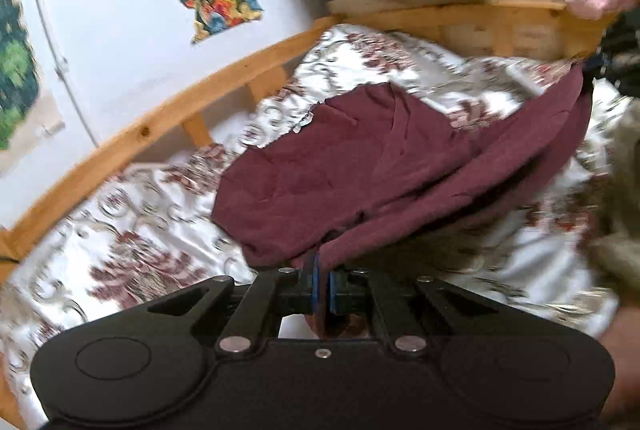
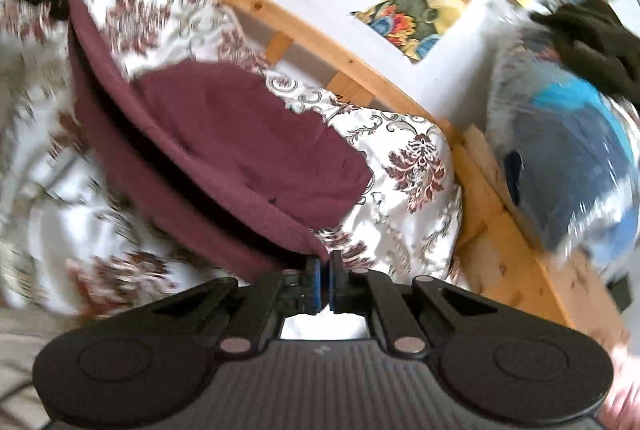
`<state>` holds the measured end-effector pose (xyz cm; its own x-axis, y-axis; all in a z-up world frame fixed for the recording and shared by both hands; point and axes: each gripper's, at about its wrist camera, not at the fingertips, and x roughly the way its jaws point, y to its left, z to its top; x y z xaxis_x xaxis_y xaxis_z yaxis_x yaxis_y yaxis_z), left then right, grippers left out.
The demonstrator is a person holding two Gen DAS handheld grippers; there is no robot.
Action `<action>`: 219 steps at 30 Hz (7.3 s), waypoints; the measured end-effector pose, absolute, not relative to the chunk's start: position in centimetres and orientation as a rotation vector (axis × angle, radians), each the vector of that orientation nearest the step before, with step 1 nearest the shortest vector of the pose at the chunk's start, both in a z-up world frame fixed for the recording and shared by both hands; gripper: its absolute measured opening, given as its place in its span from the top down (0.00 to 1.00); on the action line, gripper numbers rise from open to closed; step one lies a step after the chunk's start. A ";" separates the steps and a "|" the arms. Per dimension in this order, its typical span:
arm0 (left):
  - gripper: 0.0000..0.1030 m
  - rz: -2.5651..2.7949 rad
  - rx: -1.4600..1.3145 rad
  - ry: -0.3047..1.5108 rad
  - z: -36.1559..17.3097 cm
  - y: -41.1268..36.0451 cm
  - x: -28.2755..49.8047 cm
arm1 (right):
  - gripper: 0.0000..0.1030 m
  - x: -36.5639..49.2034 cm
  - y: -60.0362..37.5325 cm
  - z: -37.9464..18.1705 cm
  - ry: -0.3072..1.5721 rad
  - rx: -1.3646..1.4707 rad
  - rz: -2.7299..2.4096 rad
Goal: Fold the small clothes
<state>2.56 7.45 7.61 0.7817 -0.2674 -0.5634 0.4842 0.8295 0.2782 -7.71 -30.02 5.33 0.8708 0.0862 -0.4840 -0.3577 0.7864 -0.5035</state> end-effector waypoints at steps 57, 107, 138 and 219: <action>0.06 -0.111 0.161 0.765 1.5 7.6 30.7 | 0.16 22.9 -28.0 -7.0 0.381 -0.524 0.329; 0.01 0.056 -0.237 0.772 -3.1 10.0 17.7 | 0.61 16.8 -30.1 -5.7 0.678 0.049 0.245; 0.01 0.042 -0.285 0.789 -4.7 10.6 18.0 | 0.15 13.4 -27.5 -6.0 0.532 -0.048 0.179; 0.01 -0.100 -0.291 0.852 -6.4 11.0 21.8 | 0.00 12.1 -18.5 -9.8 0.483 -0.260 0.194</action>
